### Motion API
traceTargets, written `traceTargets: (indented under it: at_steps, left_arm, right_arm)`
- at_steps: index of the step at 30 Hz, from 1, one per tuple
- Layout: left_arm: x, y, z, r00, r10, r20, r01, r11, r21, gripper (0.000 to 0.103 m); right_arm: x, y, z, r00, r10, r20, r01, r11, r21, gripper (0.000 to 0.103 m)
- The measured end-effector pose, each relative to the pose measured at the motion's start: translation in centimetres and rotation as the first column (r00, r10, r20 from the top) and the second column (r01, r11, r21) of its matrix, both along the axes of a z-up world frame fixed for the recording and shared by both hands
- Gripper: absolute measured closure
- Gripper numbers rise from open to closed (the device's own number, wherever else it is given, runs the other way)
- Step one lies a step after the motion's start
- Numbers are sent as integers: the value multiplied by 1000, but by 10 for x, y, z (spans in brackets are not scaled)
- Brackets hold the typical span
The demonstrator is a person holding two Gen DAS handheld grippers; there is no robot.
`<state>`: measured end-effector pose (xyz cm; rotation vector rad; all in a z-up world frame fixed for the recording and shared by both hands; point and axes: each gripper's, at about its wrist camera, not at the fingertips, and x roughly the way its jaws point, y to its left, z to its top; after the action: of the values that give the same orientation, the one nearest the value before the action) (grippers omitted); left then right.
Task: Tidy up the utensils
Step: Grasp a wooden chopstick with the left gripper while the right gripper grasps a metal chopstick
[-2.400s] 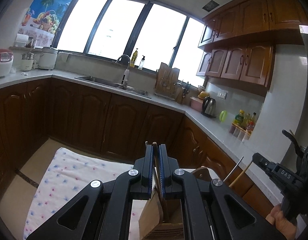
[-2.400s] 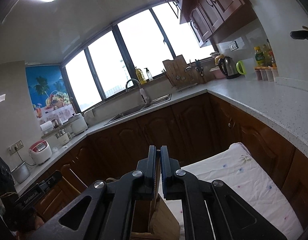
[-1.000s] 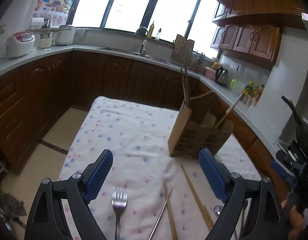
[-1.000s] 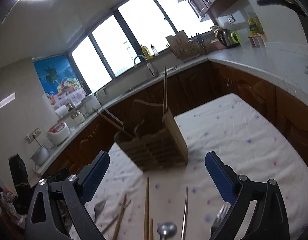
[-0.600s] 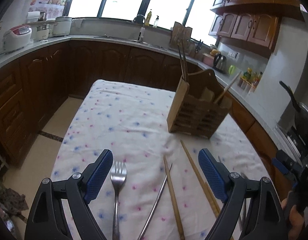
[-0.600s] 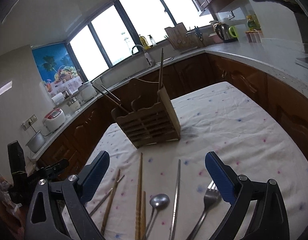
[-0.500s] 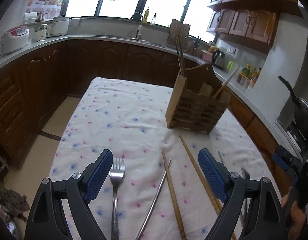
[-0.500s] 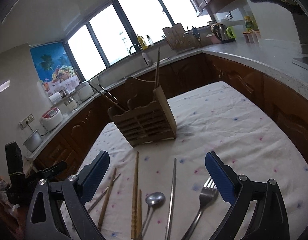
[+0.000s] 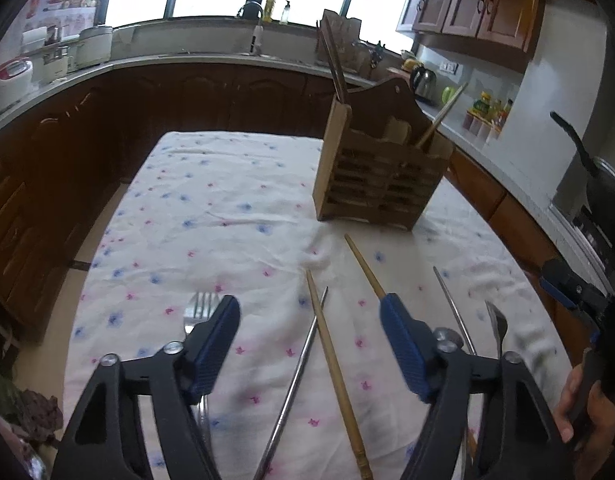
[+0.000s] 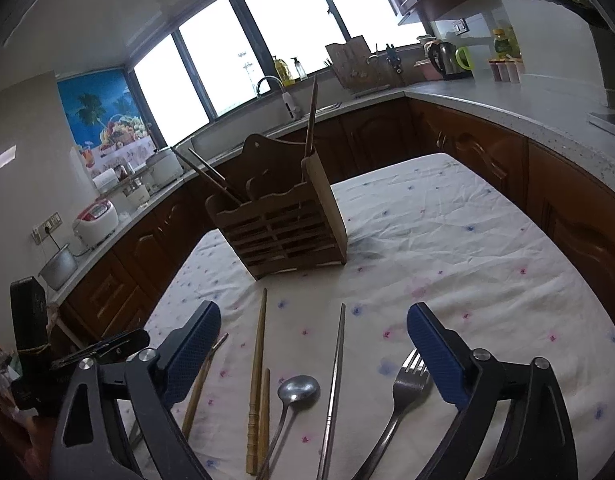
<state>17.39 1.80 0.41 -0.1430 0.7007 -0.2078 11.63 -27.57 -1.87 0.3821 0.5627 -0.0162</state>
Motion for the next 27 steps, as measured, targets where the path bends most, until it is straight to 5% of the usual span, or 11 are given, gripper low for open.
traceTargets:
  at_steps: [7,9,27]
  left_arm:
    - [27,-17,-14,997,-49,-62,50,998,24,49]
    - [38,-20,-20,994,-67,-91,68,998,17,65]
    - [116,-38,-57,971,-92,-221,104,994,42,81]
  right_arm:
    - [16,0,-14,997,10,-77,-10,1000,-1,40]
    - [21,1,-18,995,19,-100,-19,1000,-3,46]
    - [68,0,-51,970,56,-235,-66,997,-34,62]
